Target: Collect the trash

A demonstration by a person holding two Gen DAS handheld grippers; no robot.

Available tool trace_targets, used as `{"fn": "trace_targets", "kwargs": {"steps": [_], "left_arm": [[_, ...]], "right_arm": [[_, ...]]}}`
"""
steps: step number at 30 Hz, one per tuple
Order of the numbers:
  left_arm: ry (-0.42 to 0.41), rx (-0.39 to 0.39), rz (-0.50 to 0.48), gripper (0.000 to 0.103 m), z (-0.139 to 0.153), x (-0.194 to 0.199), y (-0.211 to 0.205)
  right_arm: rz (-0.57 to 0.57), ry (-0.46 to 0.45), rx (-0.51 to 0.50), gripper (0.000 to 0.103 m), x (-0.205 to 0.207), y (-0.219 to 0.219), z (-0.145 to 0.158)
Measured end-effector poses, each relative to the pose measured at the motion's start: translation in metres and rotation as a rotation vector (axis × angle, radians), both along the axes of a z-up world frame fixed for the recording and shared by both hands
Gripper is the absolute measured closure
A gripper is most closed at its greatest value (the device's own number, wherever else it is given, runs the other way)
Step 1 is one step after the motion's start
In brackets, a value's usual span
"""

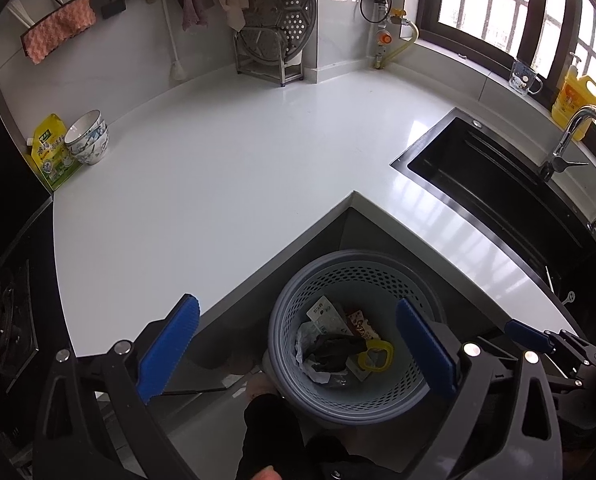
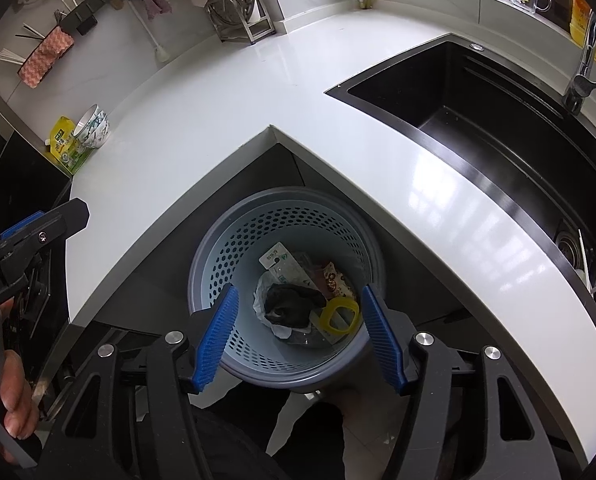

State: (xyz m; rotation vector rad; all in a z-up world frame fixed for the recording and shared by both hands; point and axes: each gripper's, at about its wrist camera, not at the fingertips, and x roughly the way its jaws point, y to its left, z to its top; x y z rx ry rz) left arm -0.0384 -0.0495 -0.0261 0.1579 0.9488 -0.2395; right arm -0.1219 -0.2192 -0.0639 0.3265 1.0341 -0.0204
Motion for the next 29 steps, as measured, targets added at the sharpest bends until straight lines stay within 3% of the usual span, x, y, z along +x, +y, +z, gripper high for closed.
{"fn": "trace_targets", "kwargs": {"steps": [29], "left_arm": [[0.013, 0.007, -0.006, 0.006, -0.0022, 0.0005, 0.0003]], "right_arm": [[-0.001, 0.001, -0.002, 0.042, 0.0013, 0.003, 0.0002]]}}
